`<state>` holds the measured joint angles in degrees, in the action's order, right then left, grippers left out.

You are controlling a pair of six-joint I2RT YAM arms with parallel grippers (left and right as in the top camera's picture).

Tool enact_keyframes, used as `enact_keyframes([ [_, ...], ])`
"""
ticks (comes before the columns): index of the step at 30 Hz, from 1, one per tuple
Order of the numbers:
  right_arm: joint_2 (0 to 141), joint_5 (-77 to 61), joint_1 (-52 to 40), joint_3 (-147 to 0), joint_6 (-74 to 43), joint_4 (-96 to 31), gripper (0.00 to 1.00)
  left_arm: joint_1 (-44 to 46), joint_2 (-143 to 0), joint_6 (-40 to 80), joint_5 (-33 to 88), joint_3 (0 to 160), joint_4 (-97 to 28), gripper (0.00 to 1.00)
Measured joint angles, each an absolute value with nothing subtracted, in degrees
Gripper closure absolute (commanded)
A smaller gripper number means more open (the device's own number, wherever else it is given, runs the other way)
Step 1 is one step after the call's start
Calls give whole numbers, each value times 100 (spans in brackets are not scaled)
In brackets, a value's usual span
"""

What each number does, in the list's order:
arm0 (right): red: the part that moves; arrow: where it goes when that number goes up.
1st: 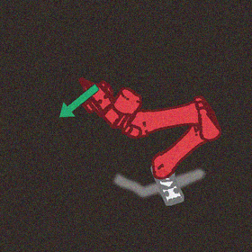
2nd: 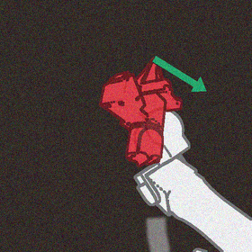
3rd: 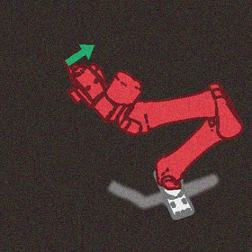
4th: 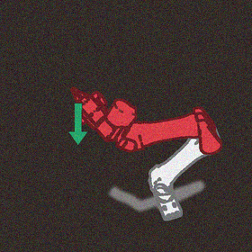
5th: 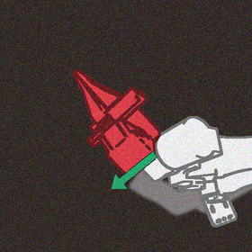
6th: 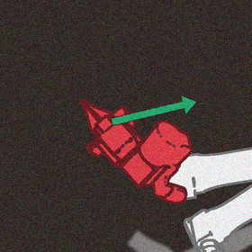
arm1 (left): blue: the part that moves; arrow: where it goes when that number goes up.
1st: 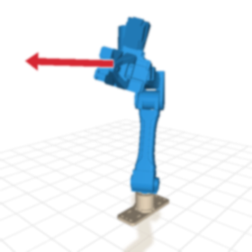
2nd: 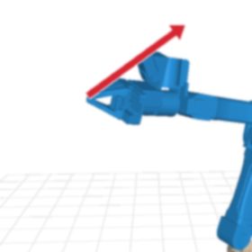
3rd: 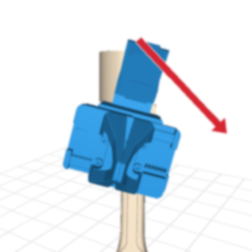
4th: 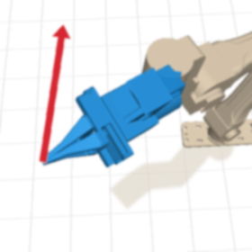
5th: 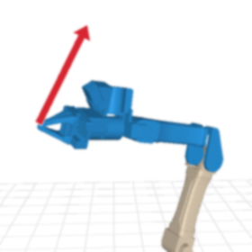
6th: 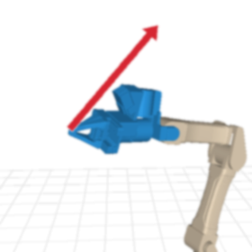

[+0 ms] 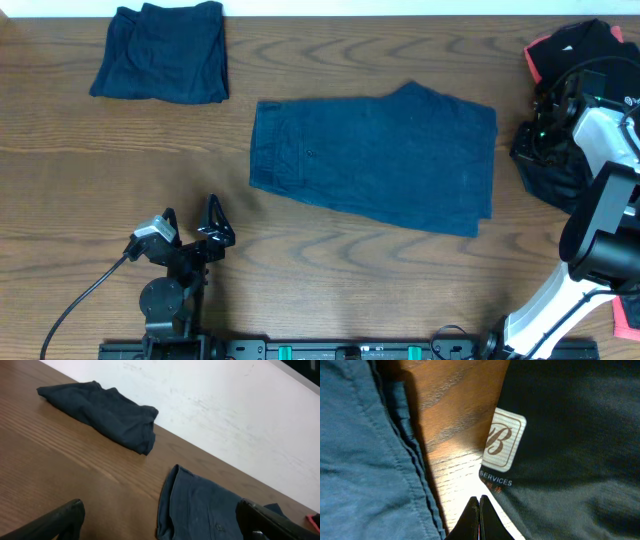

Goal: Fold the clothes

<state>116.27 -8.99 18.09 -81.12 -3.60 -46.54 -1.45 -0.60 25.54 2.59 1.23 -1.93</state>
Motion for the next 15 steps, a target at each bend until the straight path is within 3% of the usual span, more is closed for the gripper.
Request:
enact_keyframes([
  [15,11863,-574,1782,-8093,-360,-4394,99,-145,-60,2556,257,123,-191,2],
])
